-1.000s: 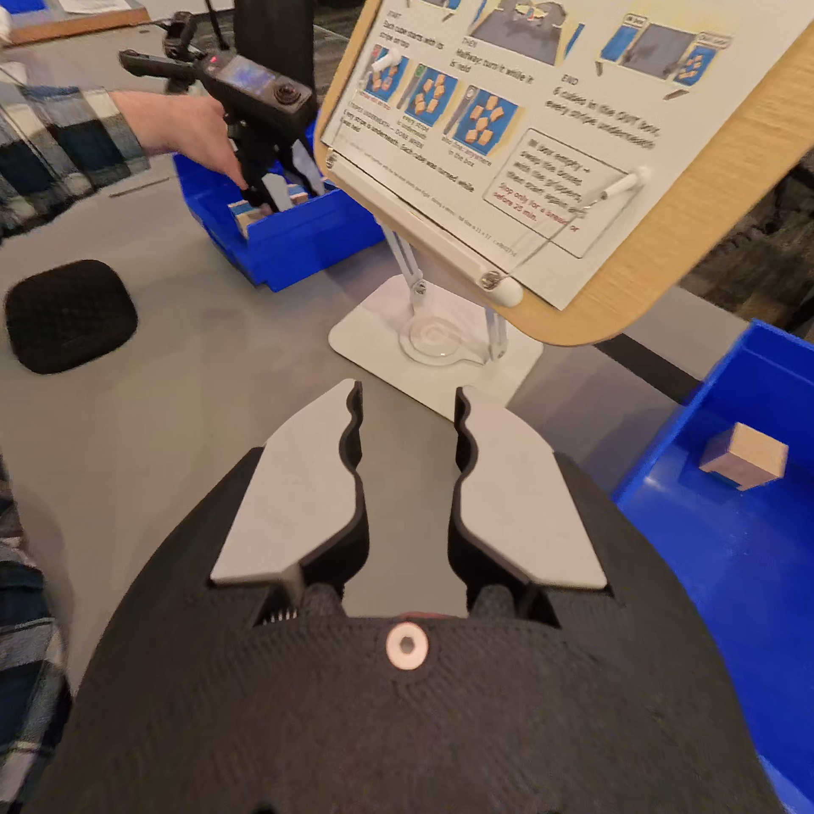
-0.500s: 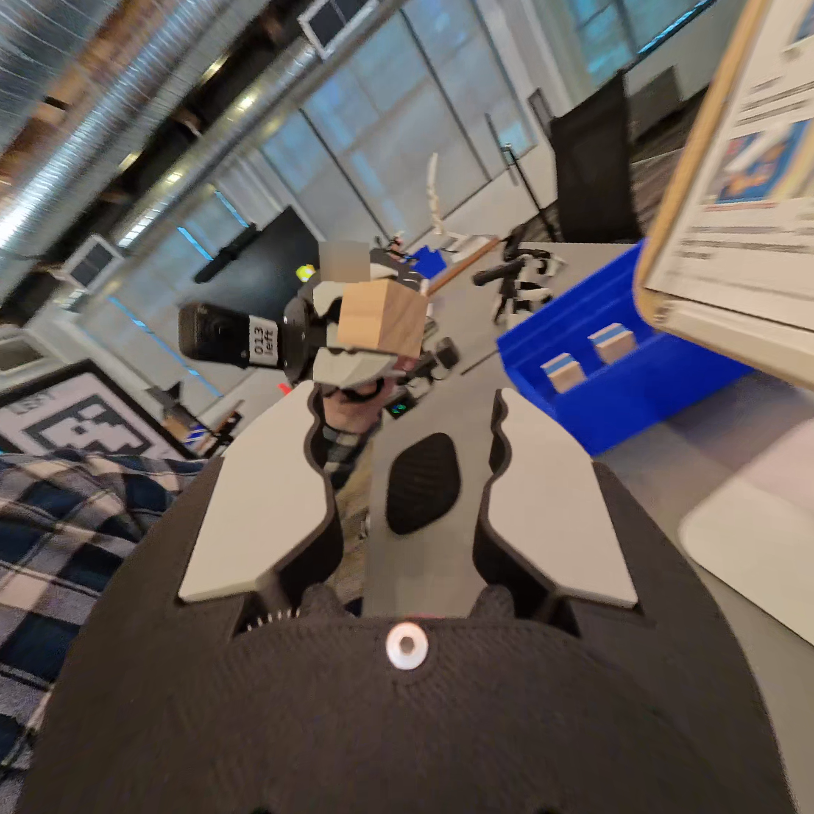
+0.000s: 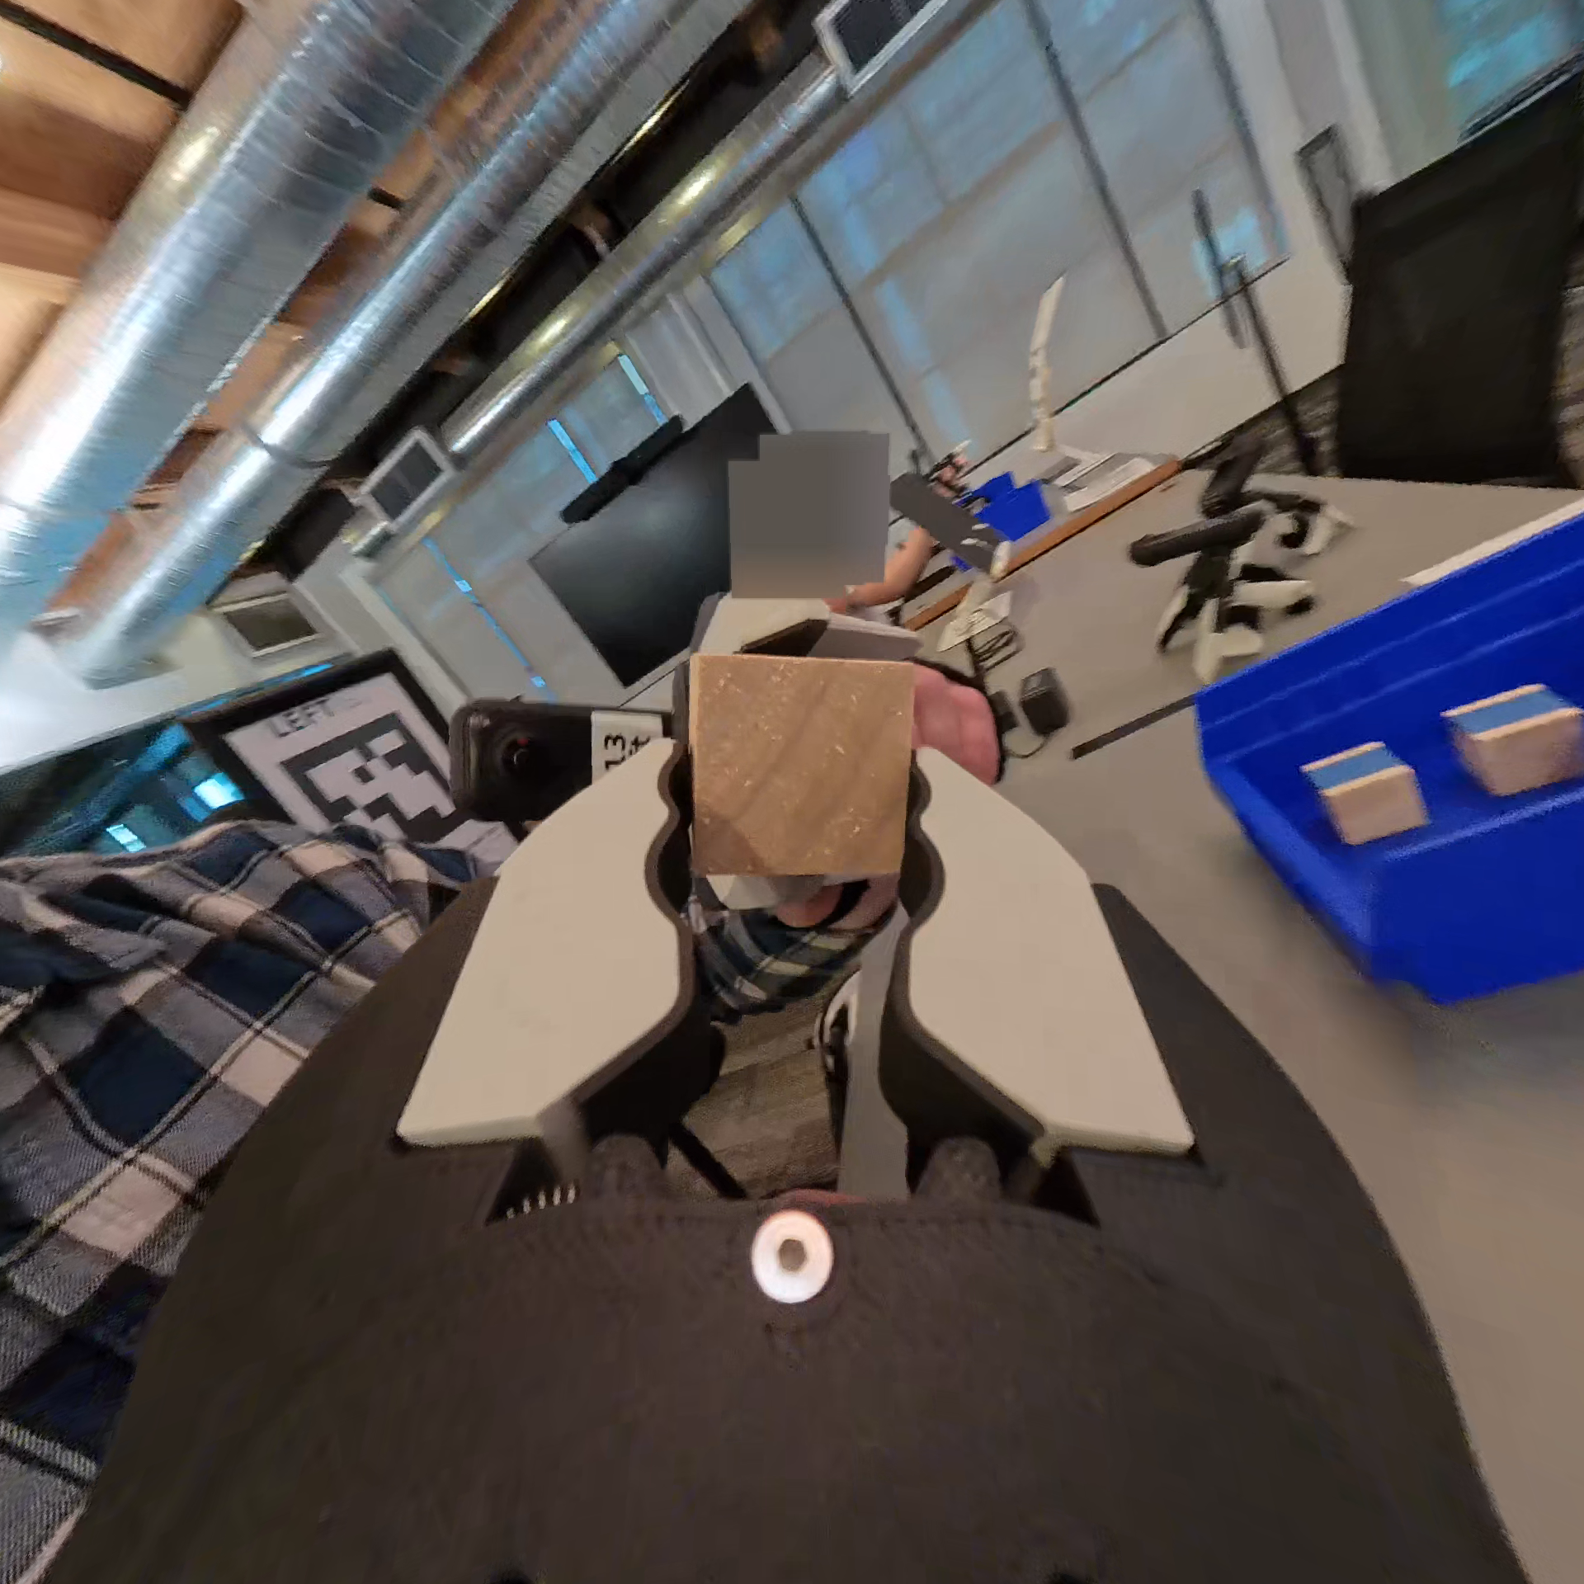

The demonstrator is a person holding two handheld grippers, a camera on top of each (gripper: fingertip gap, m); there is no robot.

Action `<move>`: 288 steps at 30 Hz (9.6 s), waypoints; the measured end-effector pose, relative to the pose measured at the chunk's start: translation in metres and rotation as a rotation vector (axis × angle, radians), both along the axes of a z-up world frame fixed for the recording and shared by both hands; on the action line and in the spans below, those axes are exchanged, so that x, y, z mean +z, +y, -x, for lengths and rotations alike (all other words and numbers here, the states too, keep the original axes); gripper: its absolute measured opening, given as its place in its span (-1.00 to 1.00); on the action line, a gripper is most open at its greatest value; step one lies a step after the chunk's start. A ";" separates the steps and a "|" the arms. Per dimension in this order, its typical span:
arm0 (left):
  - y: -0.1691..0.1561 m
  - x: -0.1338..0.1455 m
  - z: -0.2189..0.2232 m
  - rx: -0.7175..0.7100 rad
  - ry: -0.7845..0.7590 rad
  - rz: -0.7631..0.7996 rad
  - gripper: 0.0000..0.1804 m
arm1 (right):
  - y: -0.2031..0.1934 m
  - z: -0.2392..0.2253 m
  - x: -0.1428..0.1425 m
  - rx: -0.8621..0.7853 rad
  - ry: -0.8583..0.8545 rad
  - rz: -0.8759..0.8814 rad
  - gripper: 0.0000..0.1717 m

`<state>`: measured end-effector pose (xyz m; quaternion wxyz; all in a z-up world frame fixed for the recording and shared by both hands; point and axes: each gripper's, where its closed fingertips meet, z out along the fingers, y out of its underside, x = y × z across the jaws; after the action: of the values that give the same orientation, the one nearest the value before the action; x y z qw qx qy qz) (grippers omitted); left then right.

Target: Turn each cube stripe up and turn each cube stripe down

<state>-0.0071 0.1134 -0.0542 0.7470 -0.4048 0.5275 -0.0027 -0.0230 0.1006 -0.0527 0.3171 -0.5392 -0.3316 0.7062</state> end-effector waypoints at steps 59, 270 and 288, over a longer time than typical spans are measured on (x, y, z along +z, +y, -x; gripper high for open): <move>0.091 -0.048 0.202 0.497 0.139 0.309 -0.72 | 0.199 -0.306 -0.119 -1.027 -1.165 -0.342 -0.42; 0.002 -0.027 -0.072 -0.129 -0.112 0.247 -0.53 | 0.048 -0.145 -0.031 -0.594 -0.433 -0.263 -0.47; 0.024 -0.054 -0.004 -0.008 -0.061 0.285 -0.65 | 0.232 -0.363 -0.246 -0.319 -1.707 0.392 -0.46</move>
<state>-0.0035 0.1370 -0.1077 0.6977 -0.5042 0.5003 -0.0929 0.3397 0.3323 -0.2991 -0.0415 -0.9661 -0.2489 0.0553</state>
